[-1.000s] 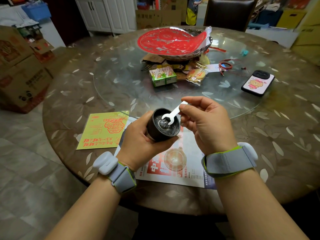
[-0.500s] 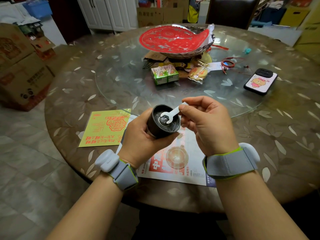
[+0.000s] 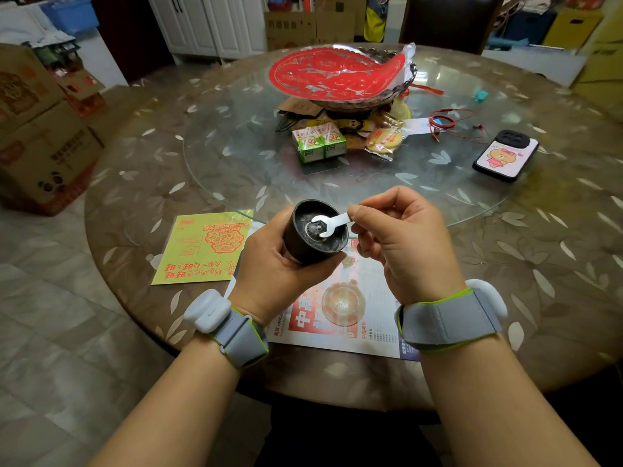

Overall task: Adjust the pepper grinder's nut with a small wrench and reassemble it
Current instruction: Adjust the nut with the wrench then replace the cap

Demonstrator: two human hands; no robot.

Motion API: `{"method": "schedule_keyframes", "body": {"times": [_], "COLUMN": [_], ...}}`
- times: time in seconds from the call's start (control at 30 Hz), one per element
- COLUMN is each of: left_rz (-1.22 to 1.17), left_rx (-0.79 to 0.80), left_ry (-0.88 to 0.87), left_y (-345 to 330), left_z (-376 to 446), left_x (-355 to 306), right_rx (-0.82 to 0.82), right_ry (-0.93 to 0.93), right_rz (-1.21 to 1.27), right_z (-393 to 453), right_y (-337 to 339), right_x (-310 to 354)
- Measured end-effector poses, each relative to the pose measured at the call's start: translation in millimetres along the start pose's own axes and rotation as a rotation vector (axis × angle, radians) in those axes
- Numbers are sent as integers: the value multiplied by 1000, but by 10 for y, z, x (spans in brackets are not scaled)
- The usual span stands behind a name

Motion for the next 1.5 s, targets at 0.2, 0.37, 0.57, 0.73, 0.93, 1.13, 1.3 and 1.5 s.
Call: {"method": "schedule_keyframes", "body": {"times": [0.2, 0.37, 0.57, 0.73, 0.93, 1.13, 1.3, 1.5], "left_rz": [-7, -28, -27, -35, -8, 11, -24, -38], "left_rx": [-11, -17, -29, -42, -49, -56, -75, -134], "left_ry": [1, -6, -5, 5, 19, 21, 54, 78], "left_y": [3, 14, 20, 23, 28, 31, 32, 53], "left_z": [-8, -10, -7, -4, -7, -1, -2, -3], "left_x": [-4, -16, -7, -4, -19, -31, 6, 83], "right_rx": [6, 9, -22, -56, -80, -141, -175, -199], "right_ry": [11, 5, 29, 57, 72, 112, 150, 181], "right_rz": [-12, -7, -36, -107, -150, -290, -360, -453], "right_z": [-44, -90, -167, -222, -321, -463, -557, -605], "right_y": [-2, -20, -3, 0, -23, -48, -119, -207], "right_x": [4, -5, -11, -9, -24, 37, 107, 148]}}
Point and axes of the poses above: each hand's wrist, its own z-axis towards the middle knuckle, its own y-axis out of the back of the hand, x = y × z, the point moved 8 cm from there along z, towards the middle knuckle, and after that the axes turned 14 degrees about x, right-handed, at the moved point
